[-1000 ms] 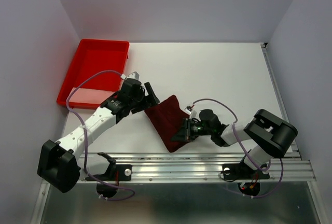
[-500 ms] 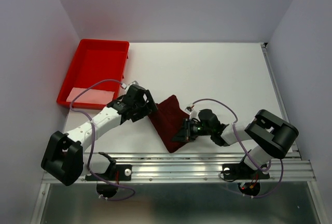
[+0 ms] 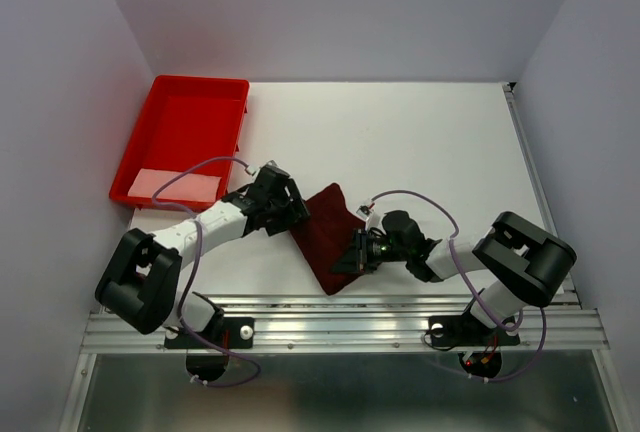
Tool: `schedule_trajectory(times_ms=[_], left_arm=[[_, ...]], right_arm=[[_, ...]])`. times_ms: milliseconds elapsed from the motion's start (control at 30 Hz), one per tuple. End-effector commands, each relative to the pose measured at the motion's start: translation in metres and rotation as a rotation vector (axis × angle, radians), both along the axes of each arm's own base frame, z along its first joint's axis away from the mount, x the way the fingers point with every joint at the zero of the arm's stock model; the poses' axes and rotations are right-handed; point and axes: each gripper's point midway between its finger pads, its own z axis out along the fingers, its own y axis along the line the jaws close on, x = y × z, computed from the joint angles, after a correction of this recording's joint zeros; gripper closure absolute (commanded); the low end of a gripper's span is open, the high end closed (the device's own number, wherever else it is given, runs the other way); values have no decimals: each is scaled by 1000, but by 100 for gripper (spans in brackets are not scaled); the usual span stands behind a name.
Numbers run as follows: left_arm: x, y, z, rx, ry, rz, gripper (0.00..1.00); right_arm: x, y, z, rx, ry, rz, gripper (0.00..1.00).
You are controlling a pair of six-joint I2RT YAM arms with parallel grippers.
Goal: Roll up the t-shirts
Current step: Roll the T-shirt to the center of the board.
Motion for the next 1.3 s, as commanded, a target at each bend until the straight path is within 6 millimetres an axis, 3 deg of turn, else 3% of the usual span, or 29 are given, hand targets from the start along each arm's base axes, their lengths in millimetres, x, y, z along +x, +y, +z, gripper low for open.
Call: schedule_trajectory(times_ms=[0, 67, 167, 267, 333, 600, 767, 833, 900, 967, 1133, 1267], left_arm=[[6, -7, 3, -6, -22, -26, 34], [7, -5, 5, 5, -31, -17, 44], [9, -3, 16, 13, -48, -16, 72], [14, 1, 25, 42, -65, -5, 94], [13, -4, 32, 48, -61, -24, 100], [5, -27, 33, 98, -7, -56, 100], [10, -29, 12, 210, 47, -73, 100], [12, -33, 13, 229, 48, -84, 100], [14, -35, 13, 248, 45, -90, 100], [16, -39, 13, 260, 42, -100, 100], [19, -45, 16, 267, 31, -120, 100], [20, -45, 16, 295, 26, -140, 100]], right_arm=[[4, -5, -6, -31, -32, -26, 99], [4, -7, -8, -40, -32, -33, 99], [7, -11, -13, -83, -36, -53, 99], [11, -17, -18, -137, -58, -69, 99], [12, -19, -18, -161, -74, -58, 99], [19, -30, -22, -245, -107, -91, 97], [21, -42, -27, -319, -134, -105, 73], [21, -44, -25, -330, -146, -106, 57], [21, -48, -25, -356, -146, -108, 49], [20, -52, -21, -369, -158, -109, 27], [23, -61, -1, -389, -207, -130, 17], [25, -82, 15, -446, -244, -194, 16]])
